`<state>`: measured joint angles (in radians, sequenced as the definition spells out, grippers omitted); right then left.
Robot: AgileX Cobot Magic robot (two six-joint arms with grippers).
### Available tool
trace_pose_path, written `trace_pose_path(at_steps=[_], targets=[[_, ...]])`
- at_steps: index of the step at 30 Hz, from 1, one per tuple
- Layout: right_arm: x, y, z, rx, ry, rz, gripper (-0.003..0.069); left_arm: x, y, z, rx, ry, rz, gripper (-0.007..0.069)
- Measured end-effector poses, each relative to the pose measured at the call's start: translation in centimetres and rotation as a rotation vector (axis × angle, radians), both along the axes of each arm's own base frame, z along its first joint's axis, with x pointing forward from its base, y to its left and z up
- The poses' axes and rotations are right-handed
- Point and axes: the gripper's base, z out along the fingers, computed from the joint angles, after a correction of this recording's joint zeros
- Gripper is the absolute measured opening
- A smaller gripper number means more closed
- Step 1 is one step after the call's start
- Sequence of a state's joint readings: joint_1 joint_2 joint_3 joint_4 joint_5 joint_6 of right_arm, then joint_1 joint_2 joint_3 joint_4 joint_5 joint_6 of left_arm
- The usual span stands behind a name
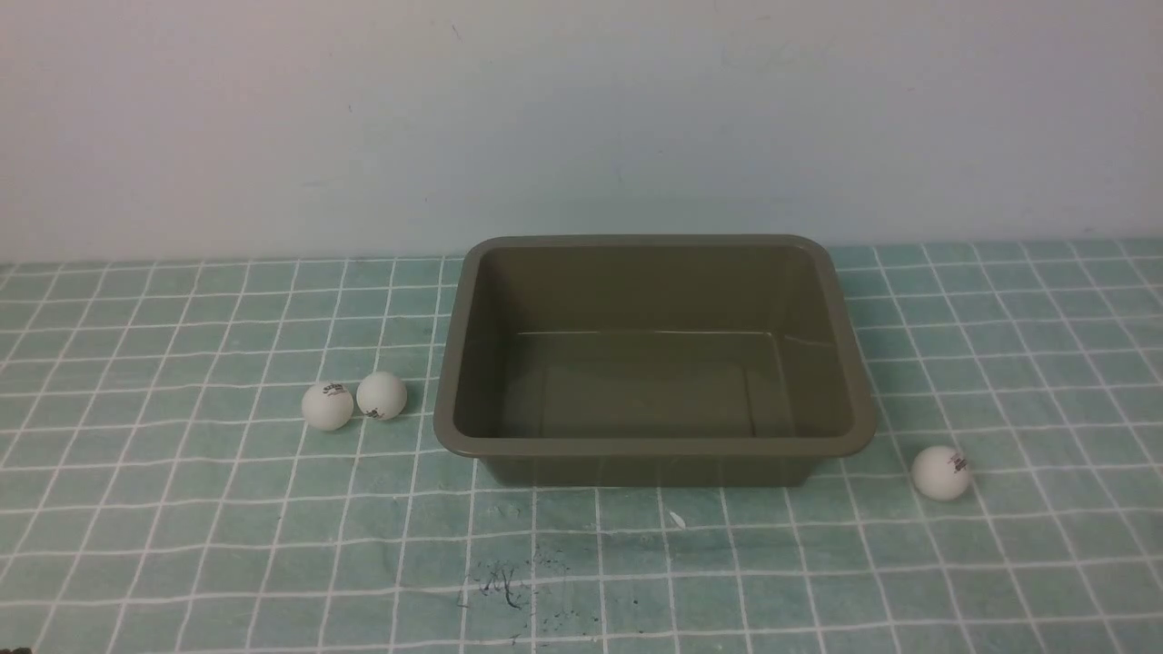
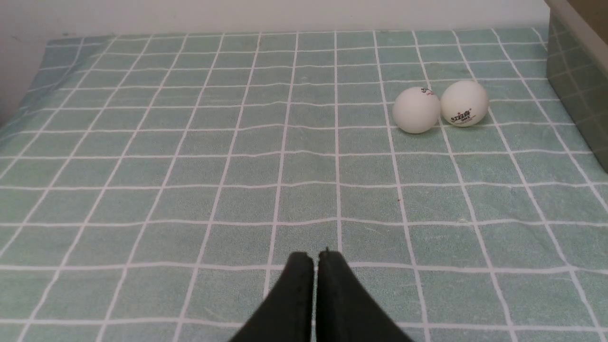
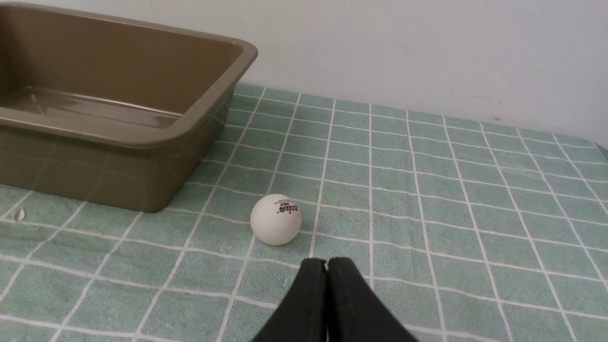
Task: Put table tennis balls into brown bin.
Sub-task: 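Reach for and grasp a ping pong ball on the table beside the basket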
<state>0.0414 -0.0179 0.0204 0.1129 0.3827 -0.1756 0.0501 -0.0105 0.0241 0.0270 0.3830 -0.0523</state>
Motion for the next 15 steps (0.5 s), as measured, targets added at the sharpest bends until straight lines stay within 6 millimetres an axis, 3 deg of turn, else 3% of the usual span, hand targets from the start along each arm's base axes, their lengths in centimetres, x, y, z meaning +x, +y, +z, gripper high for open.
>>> trace_pose_path(at_steps=[9, 15], targets=[[0.0, 0.0, 0.0, 0.0, 0.0, 0.0, -0.0015, 0.1, 0.1, 0.2, 0.031, -0.032, 0.0, -0.0005], [0.0, 0.0, 0.0, 0.0, 0.0, 0.0, -0.0015, 0.4, -0.1, 2.1, -0.178, -0.256, 0.017, -0.0005]])
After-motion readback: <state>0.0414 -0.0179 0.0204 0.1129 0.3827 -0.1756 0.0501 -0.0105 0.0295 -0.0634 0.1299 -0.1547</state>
